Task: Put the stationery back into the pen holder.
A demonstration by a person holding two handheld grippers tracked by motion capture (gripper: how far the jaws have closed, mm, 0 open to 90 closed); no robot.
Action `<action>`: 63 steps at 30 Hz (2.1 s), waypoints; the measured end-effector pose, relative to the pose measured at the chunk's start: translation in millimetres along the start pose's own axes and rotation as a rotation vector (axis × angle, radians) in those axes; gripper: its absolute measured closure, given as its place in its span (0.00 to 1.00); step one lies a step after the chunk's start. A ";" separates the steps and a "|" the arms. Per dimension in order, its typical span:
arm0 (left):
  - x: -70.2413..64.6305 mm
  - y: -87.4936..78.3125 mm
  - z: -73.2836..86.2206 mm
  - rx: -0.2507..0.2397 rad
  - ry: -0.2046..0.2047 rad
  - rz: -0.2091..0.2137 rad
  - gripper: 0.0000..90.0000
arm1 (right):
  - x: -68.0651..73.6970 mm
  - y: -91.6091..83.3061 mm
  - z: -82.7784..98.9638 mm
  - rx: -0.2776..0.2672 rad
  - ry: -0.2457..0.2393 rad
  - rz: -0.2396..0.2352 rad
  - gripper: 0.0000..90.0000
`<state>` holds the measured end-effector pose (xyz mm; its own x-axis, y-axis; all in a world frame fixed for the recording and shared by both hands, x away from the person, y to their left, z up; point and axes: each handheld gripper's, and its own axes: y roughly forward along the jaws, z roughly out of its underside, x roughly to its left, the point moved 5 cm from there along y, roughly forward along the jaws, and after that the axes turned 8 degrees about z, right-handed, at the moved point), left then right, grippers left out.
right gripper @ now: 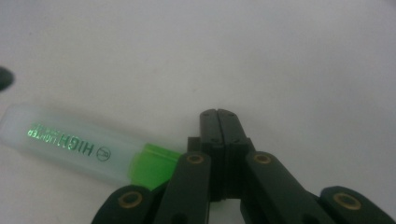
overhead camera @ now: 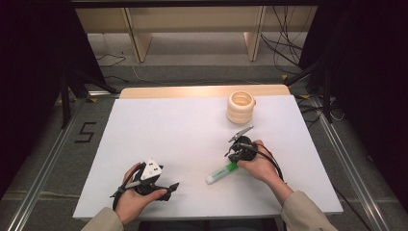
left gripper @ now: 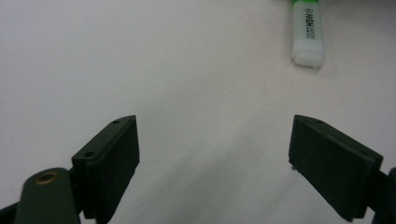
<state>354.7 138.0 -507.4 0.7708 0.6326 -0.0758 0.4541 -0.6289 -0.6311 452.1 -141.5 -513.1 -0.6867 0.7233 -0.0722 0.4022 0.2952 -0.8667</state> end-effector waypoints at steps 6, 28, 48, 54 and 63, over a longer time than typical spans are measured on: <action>-0.4 -0.5 -0.2 -0.002 0.000 -0.003 0.18 | 2.8 -8.5 13.4 0.011 -0.005 -0.006 1.00; -0.7 -0.7 0.2 -0.004 -0.004 0.002 0.18 | 18.7 -32.8 51.3 0.040 -0.019 -0.031 1.00; -1.6 -0.2 -0.3 0.000 0.006 0.007 0.18 | 25.2 -45.7 28.8 0.053 -0.246 -0.094 0.66; -2.5 0.4 -0.6 0.000 0.006 0.009 0.18 | 35.8 -44.1 24.1 0.084 -0.357 -0.120 0.63; -14.2 9.2 -5.9 -0.003 0.055 0.059 0.21 | 37.2 -42.2 27.1 0.100 -0.373 -0.124 0.60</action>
<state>350.6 120.5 -507.5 0.8194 0.5689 -0.0702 0.4088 -0.6659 -0.6241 393.2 -144.0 -492.6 -0.9063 0.4043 -0.1227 0.2546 0.2907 -0.9223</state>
